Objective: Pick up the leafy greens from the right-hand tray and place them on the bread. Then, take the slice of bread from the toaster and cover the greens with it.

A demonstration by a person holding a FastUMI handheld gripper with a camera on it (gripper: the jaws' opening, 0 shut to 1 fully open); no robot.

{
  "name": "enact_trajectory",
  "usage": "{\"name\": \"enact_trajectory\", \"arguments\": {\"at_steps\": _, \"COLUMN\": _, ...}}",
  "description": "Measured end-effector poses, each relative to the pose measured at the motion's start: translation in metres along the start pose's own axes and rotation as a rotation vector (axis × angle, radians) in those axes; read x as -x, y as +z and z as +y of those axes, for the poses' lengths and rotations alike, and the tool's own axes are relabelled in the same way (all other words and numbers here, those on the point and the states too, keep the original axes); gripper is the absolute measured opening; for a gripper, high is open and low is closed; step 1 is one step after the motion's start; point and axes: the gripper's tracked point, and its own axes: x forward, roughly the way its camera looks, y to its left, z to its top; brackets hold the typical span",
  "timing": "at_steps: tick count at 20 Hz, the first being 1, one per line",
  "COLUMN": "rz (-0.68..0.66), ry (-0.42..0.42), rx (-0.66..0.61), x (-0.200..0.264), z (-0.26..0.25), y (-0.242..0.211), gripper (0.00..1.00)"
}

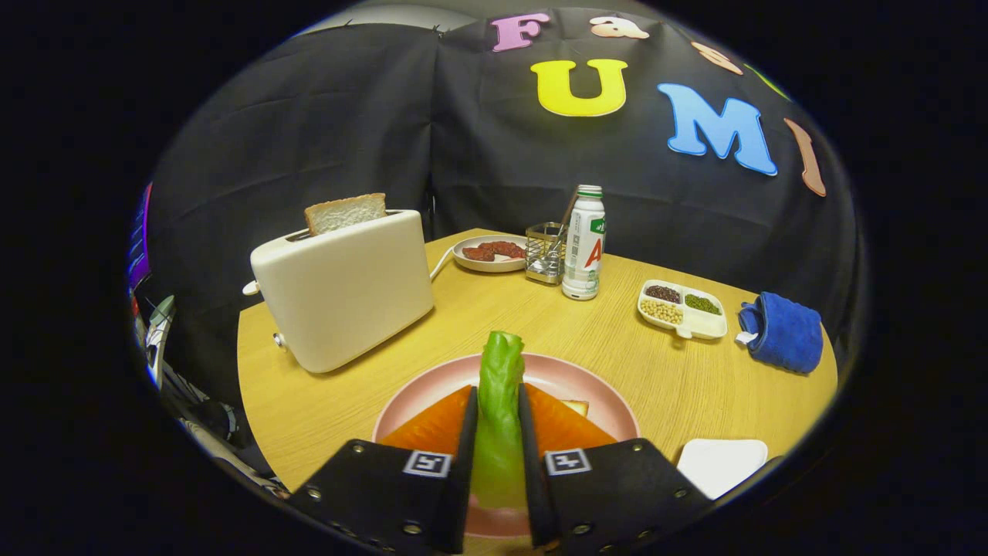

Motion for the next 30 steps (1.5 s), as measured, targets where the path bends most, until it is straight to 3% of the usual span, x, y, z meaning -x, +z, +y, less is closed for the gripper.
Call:
{"name": "enact_trajectory", "arguments": {"at_steps": 2, "rz": -0.01, "ry": -0.018, "rx": 0.014, "x": 0.001, "z": -0.002, "y": 0.003, "gripper": 0.78}}
{"name": "enact_trajectory", "arguments": {"at_steps": 4, "rz": -0.032, "ry": -0.031, "rx": 0.015, "x": 0.003, "z": -0.003, "y": 0.009, "gripper": 0.99}}
{"name": "enact_trajectory", "arguments": {"at_steps": 15, "rz": -0.184, "ry": -0.075, "rx": -0.002, "x": 0.025, "z": 0.025, "y": 0.062, "gripper": 0.99}}
{"name": "enact_trajectory", "arguments": {"at_steps": 30, "rz": -0.357, "ry": 0.053, "rx": -0.027, "x": 0.003, "z": 0.139, "y": 0.155, "gripper": 0.99}}
